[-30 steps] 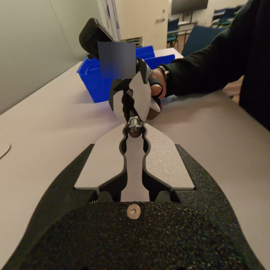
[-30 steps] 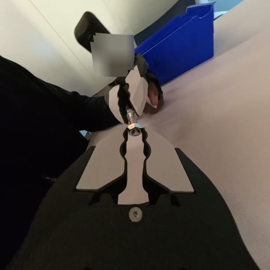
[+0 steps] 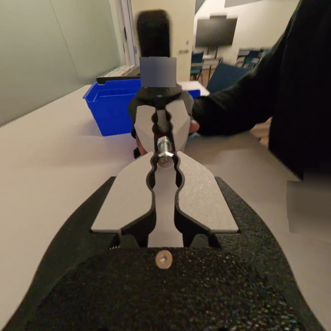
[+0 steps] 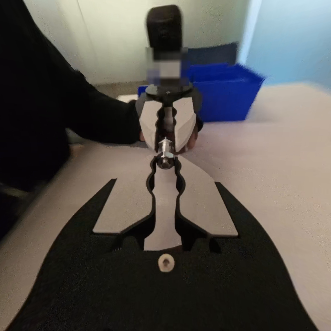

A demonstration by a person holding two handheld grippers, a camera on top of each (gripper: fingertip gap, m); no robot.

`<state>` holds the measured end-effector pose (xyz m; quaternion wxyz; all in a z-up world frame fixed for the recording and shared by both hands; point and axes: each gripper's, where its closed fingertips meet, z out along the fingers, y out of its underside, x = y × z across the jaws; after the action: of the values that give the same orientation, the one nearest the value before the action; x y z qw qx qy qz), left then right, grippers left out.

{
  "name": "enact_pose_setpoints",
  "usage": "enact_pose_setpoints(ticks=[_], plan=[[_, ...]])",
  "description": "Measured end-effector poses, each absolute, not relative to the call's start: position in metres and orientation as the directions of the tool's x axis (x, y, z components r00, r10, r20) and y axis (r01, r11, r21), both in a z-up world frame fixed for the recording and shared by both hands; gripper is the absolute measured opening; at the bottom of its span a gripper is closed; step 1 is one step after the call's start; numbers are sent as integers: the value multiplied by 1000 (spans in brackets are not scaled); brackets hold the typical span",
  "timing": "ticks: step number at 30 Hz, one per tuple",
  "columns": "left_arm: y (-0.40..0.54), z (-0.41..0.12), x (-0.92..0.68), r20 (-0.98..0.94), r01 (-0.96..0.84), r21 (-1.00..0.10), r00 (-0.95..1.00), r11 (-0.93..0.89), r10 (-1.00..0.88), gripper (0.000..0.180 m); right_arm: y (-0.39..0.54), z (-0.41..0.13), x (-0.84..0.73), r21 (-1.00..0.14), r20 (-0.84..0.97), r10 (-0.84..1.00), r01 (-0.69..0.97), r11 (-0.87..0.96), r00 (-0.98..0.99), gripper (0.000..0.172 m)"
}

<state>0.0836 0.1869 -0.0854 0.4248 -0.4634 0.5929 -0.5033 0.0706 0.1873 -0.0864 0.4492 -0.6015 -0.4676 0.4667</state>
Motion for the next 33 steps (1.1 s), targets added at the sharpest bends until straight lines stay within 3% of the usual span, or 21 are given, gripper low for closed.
enact_pose_setpoints(ticks=[3, 4, 6, 9, 12, 16, 20, 23, 26, 27, 30, 33], plan=[[186, -98, 87, -175, -195, -958, -187, 212, -967, 17, 186, -95, 72, -895, -429, 903, 122, -429, 31, 20], [188, -99, 88, -182, -204, -955, -170, 215, -969, 17, 190, -94, 73, -891, -440, 897, 103, -442, 41, 22], [193, -98, 89, -142, -208, -963, -138, 169, -980, 17, 195, -88, 75, -917, -389, 918, 62, -394, 73, 42], [200, -86, 87, -32, -139, -989, -108, 47, -994, 17, 203, -85, 79, -979, -175, 969, 71, -190, 171, 55], [207, -72, 81, 82, -52, -996, -105, -77, -991, 17, 210, -82, 83, -983, 144, 946, 153, 103, 291, 56], [209, -75, 80, 233, -63, -972, -142, -226, -962, 17, 215, -83, 82, -813, 572, 737, 370, 450, 360, 50], [205, -74, 80, 289, -66, -957, -182, -282, -940, 17, 212, -93, 74, -667, 734, 609, 492, 560, 302, 50], [202, -75, 81, 289, -81, -957, -194, -278, -938, 17, 210, -95, 71, -676, 723, 624, 485, 555, 295, 43], [197, -78, 83, 269, -108, -962, -208, -251, -941, 17, 208, -89, 74, -735, 663, 680, 441, 515, 312, 18], [196, -79, 83, 257, -113, -965, -209, -238, -943, 17, 206, -89, 74, -774, 613, 730, 415, 478, 301, 18], [192, -82, 84, 179, -130, -979, -212, -154, -961, 17, 199, -88, 73, -906, 381, 883, 303, 297, 273, 18], [191, -92, 83, 1, -181, -983, -186, 33, -983, 17, 194, -90, 72, -980, 19, 979, 197, -22, 202, 17]])
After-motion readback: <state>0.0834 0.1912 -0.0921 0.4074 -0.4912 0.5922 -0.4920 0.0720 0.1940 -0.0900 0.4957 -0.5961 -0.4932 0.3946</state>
